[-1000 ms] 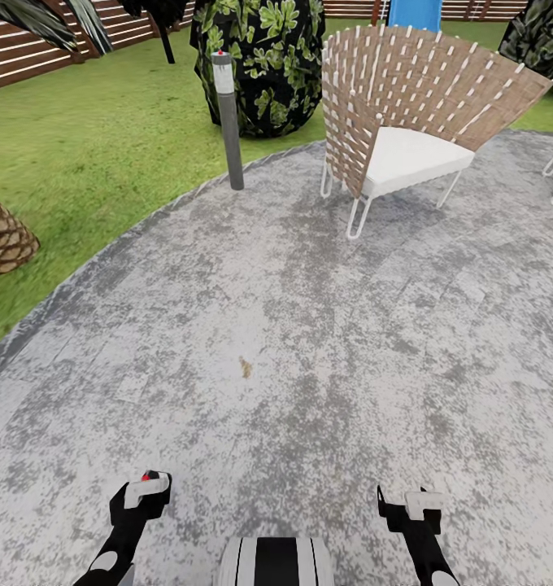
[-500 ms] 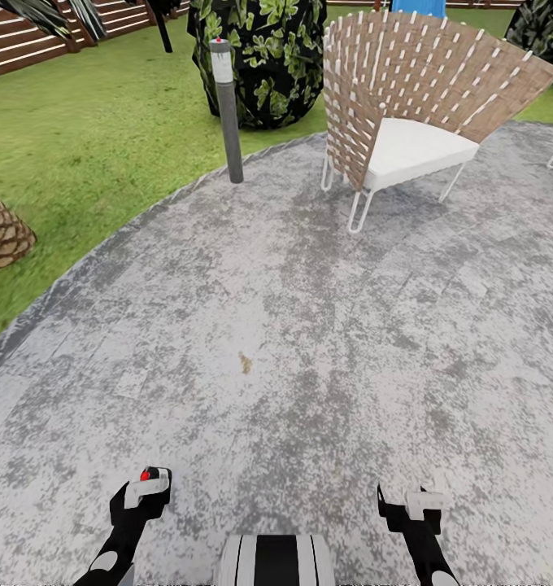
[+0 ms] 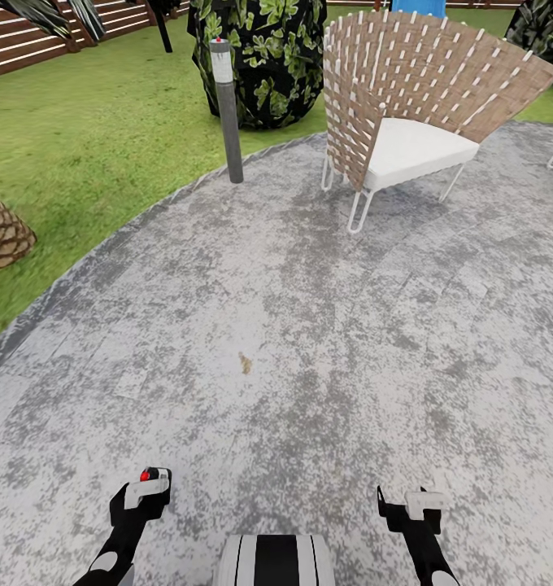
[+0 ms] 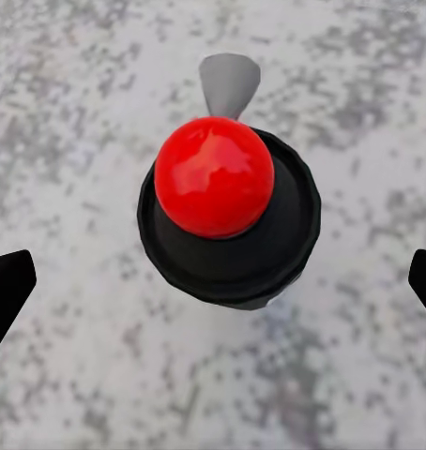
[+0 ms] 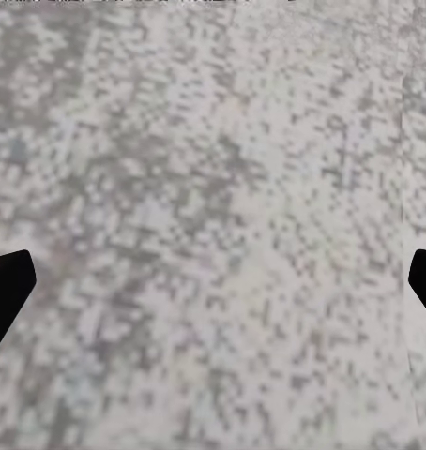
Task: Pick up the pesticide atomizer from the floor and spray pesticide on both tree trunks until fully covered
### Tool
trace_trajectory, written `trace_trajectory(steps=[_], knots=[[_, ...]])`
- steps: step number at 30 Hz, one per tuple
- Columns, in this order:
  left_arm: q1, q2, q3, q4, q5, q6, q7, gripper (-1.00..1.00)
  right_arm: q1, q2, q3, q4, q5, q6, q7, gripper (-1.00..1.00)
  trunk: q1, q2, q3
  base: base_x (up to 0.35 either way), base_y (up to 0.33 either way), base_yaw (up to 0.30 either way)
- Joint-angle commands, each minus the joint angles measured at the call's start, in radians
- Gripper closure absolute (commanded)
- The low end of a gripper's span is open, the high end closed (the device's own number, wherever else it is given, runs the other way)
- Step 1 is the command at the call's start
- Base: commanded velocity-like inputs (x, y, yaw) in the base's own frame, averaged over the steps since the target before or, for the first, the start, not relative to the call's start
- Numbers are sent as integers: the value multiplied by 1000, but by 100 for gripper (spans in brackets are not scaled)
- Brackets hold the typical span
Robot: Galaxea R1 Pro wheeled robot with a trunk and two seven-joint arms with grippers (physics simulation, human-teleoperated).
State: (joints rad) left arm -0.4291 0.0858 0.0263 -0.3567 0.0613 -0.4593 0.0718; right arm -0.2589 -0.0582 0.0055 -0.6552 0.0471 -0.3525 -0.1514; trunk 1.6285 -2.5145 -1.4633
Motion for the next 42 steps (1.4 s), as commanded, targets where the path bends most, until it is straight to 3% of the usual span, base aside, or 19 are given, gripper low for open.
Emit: trace_trajectory(steps=[1,34,35,42], knots=[[0,0,-2,1,6,-3,0,-100,0,0,1,1,5,-2,-5,-100,0,0,-1,13,0,0],[0,2,1,-1,6,-5,2,-100,0,0,1,2,5,-2,-5,-100,0,0,2,1,0,-21],[0,2,1,-2,6,-5,2,100,0,0,1,2,5,-2,-5,-100,0,0,2,0,0,0],[0,2,1,-4,7,-6,2,100,0,0,1,2,5,-2,-5,-100,0,0,2,0,0,0]])
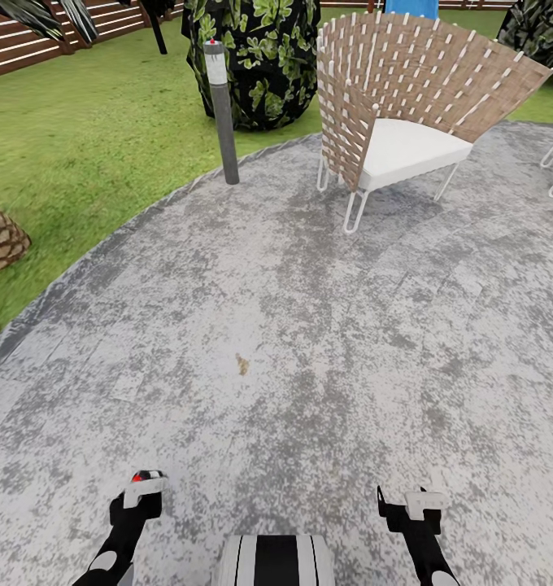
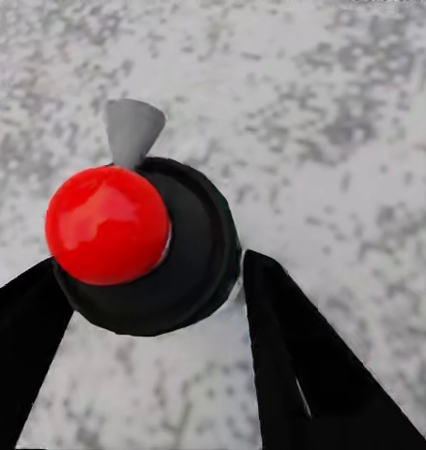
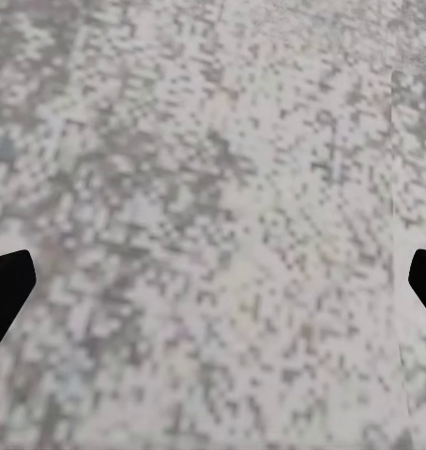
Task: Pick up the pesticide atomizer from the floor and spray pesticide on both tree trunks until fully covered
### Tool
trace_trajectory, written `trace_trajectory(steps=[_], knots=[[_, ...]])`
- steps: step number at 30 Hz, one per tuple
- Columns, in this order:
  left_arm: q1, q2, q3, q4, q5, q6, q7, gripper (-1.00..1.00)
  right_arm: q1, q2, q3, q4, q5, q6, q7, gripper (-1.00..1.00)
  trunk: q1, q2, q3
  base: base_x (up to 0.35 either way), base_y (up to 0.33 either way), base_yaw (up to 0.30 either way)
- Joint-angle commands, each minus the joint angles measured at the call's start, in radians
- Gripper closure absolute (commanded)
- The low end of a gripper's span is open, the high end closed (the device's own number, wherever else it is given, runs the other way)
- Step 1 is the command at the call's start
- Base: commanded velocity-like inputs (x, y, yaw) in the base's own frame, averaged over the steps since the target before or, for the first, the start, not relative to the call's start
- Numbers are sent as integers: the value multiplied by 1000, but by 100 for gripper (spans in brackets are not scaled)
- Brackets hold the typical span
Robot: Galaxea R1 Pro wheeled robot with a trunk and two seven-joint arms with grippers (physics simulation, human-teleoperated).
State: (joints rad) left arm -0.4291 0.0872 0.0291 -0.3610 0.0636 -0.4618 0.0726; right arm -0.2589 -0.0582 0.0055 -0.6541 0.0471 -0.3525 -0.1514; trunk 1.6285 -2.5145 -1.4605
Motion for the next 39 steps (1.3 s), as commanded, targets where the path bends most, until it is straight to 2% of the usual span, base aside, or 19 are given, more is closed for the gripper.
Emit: trace_trajectory(steps=[1,33,39], knots=[[0,0,-1,0,4,-3,1,100,0,0,1,1,5,-2,-5,-100,0,0,-1,0,0,0],[0,0,0,0,5,-3,1,100,0,0,1,3,5,-2,-5,-100,0,0,-1,0,0,0],[0,1,0,2,4,-2,1,100,0,0,0,2,6,-2,-5,-100,-3,1,23,0,0,0]])
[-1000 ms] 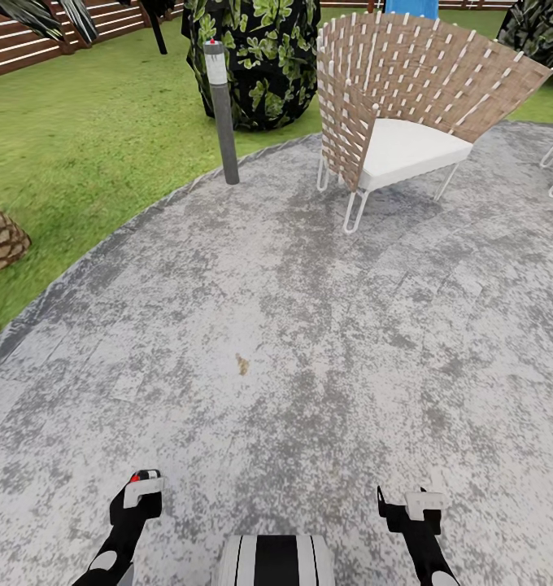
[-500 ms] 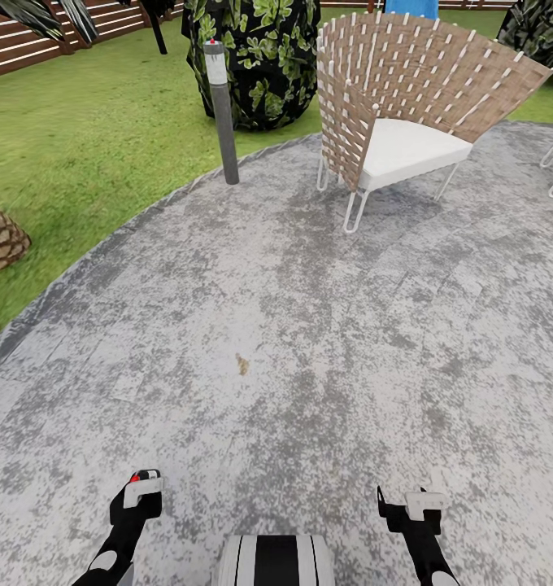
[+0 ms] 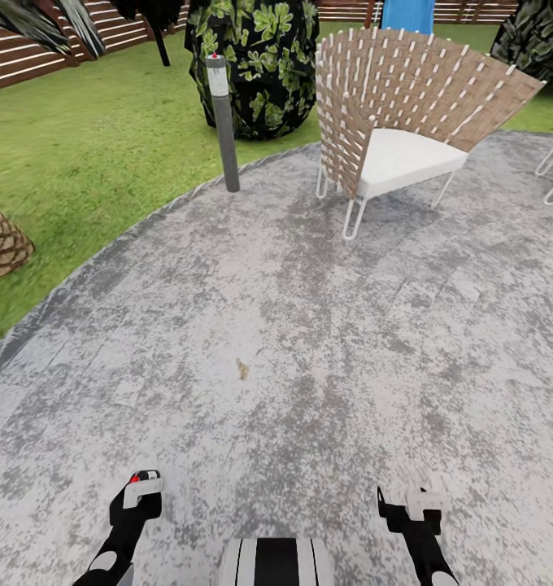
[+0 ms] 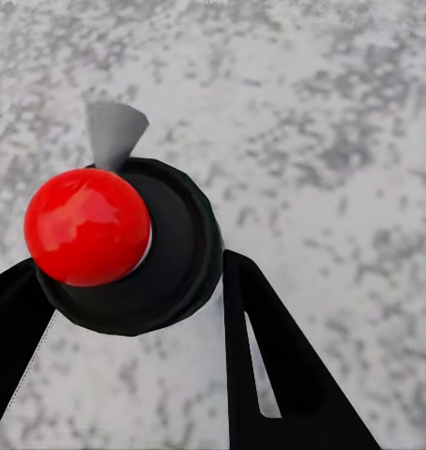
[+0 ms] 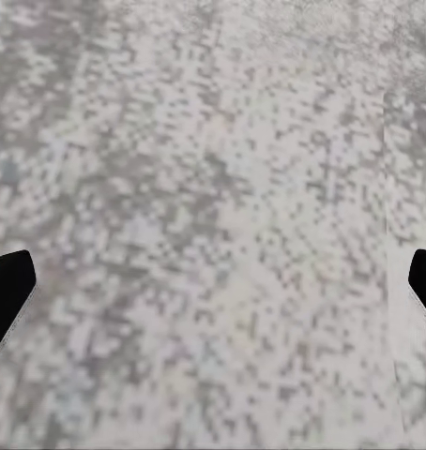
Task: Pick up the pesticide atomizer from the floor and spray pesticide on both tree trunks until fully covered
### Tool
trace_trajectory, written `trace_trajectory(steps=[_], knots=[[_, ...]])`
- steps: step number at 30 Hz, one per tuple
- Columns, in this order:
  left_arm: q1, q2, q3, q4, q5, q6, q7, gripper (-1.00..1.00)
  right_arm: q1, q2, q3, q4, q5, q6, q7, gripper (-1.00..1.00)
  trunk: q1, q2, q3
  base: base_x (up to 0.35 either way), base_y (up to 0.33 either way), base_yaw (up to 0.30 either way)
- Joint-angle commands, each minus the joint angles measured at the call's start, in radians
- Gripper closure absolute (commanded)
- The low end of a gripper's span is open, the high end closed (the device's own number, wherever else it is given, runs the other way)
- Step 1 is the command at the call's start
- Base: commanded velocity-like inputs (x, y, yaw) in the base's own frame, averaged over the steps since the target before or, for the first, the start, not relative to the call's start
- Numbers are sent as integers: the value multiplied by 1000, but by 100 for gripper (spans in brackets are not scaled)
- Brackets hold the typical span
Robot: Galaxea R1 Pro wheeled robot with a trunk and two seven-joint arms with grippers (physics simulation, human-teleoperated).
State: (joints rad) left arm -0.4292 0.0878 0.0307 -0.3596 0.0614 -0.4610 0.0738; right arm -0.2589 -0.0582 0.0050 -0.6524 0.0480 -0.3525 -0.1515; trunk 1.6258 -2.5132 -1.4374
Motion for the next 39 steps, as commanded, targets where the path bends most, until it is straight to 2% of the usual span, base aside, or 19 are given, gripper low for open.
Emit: trace_trajectory(steps=[1,34,39], knots=[[0,0,-1,1,6,-3,0,100,0,0,0,1,5,-2,-5,-100,-1,0,3,0,0,0],[0,1,1,13,15,0,0,100,0,0,0,-1,6,-2,-5,-100,-15,8,131,0,0,0],[2,7,3,14,14,4,0,100,0,-7,-3,0,7,-2,-5,-100,-18,9,151,0,0,-11]])
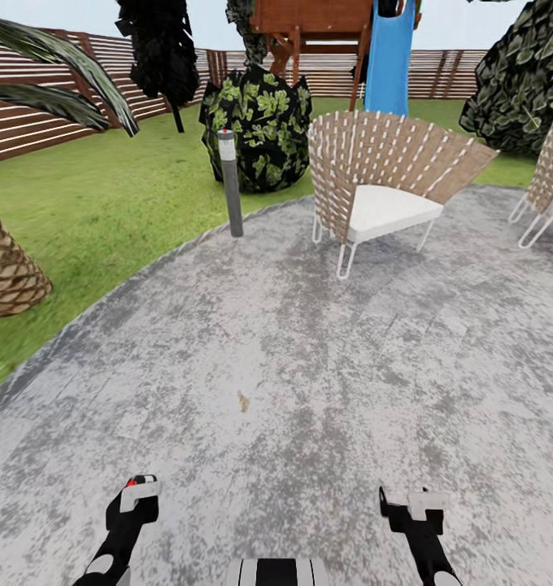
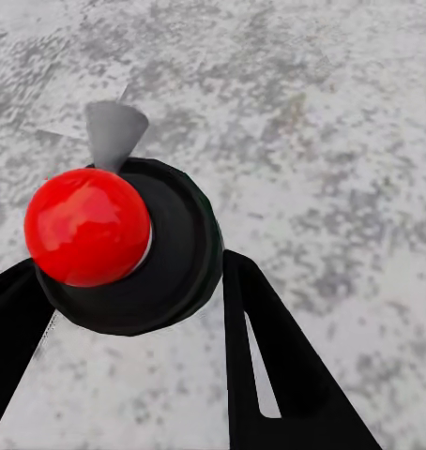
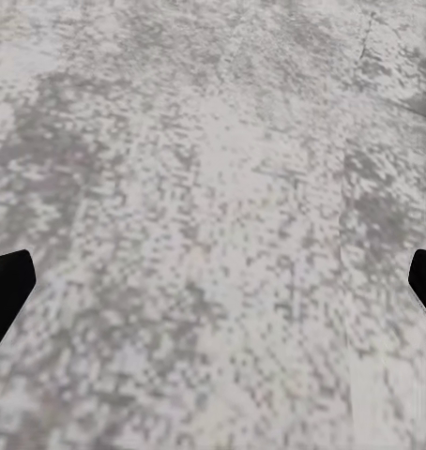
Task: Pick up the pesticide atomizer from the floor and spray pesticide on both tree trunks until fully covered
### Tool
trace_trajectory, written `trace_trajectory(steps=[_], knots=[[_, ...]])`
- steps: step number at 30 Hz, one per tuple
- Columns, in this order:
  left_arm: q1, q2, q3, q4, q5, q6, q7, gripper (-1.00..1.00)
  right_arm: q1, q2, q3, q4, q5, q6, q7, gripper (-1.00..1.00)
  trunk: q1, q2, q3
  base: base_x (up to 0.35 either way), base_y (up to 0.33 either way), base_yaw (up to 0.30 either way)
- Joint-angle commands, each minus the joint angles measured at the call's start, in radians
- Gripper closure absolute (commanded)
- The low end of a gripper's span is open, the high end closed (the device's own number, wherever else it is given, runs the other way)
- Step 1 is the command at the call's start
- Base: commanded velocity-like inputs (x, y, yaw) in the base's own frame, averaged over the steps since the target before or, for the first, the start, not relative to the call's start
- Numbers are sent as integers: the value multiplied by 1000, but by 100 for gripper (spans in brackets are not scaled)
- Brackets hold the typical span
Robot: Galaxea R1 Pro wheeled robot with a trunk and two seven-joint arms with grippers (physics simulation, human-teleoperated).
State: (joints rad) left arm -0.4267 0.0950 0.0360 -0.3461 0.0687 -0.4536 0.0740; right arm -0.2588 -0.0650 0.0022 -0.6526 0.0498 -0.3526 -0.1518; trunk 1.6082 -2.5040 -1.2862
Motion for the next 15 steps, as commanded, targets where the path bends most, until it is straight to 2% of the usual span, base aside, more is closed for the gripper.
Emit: trace_trajectory(steps=[1,6,15], knots=[[2,1,-2,0,6,-3,0,100,0,0,0,1,5,-2,-5,-100,-1,0,4,0,0,-114],[12,2,0,0,6,-3,0,100,0,0,1,2,5,-2,-5,-100,-3,1,26,0,0,-188],[24,2,-1,-1,5,4,0,100,0,5,2,2,2,-2,-6,-100,-7,3,62,0,0,-275]])
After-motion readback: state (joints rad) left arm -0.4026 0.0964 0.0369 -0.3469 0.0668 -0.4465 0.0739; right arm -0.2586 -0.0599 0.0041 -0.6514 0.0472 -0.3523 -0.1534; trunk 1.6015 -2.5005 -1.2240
